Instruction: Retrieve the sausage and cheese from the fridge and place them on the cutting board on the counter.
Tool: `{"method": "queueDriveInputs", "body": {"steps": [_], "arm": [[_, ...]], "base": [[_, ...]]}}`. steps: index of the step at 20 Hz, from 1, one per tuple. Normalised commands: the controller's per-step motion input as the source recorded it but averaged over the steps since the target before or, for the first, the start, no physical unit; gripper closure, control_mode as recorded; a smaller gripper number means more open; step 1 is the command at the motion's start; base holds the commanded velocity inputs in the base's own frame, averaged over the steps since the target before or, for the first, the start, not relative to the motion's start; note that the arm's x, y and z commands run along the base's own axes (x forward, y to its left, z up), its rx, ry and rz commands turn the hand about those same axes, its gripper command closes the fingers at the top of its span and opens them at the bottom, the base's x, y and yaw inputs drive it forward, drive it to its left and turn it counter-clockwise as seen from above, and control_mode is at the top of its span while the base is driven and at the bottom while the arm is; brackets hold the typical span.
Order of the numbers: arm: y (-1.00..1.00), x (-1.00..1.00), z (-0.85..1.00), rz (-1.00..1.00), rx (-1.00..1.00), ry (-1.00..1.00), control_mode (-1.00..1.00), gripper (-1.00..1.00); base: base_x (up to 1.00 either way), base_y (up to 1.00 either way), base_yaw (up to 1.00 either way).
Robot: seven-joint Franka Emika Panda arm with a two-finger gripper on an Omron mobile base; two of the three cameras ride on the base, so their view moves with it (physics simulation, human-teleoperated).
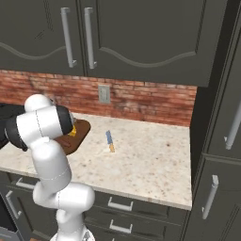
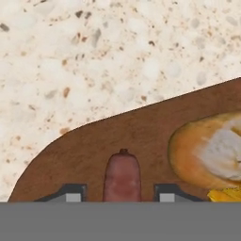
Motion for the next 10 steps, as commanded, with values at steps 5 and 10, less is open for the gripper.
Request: {"method": "queueDriveInputs", "body": {"steps": [5,10], "arm": [[-0.04,-0.28,0.04,0.0,0.0,0.0,-1.0,-1.0],[-0.02,-0.34,0.53,0.0,0.0,-0.04,-1.0,-1.0]], "base": [[0.0,0.0,0.0],[0.0,0.0,0.0]]}}
